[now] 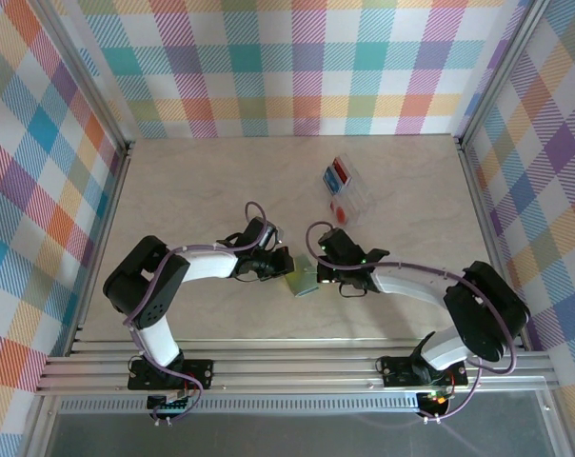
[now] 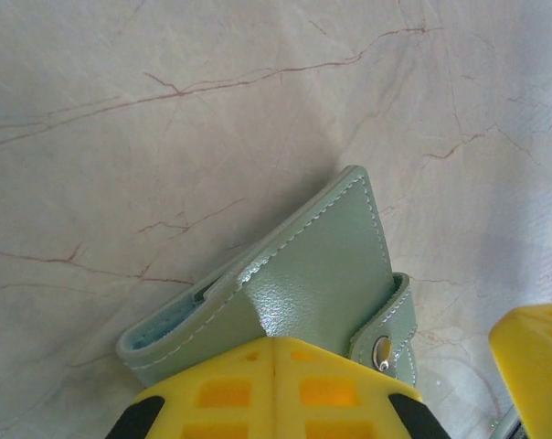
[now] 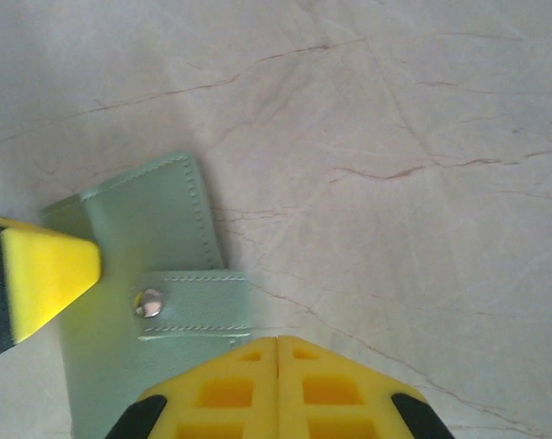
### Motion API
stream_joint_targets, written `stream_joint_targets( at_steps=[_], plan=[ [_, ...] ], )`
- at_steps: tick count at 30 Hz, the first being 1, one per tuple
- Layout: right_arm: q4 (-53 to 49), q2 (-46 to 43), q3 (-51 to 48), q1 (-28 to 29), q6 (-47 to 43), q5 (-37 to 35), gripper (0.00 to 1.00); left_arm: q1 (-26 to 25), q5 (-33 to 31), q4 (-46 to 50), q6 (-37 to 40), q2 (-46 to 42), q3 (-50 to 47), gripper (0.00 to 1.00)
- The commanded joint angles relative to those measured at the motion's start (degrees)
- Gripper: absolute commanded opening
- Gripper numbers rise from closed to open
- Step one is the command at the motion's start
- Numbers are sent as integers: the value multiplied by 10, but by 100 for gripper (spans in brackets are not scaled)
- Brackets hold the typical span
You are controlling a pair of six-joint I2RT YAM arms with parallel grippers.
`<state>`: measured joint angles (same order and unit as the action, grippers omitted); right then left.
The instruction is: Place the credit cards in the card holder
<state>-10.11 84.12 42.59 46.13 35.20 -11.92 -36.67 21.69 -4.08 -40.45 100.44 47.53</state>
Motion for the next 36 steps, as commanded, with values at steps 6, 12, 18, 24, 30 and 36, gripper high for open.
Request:
stream_joint_targets(
  at_steps=[6,12,18,24,30,36],
  plan=[
    [14,53,71,35,-98,1,29,4,-46,73,20,56,-19,0],
    [9,96,98,37,-118,-4,37,4,-49,74,23,54,-20,0],
    [14,127,95,37,-129,0,40,4,-48,75,23,51,-21,0],
    [9,155,90,38,-131,5,35,4,-49,75,23,51,-21,0],
    [3,133,61,39,-121,34,35,10,-42,71,21,54,-23,0],
    [-28,140,62,39,-115,3,37,18,-28,62,19,51,-28,0]
  ],
)
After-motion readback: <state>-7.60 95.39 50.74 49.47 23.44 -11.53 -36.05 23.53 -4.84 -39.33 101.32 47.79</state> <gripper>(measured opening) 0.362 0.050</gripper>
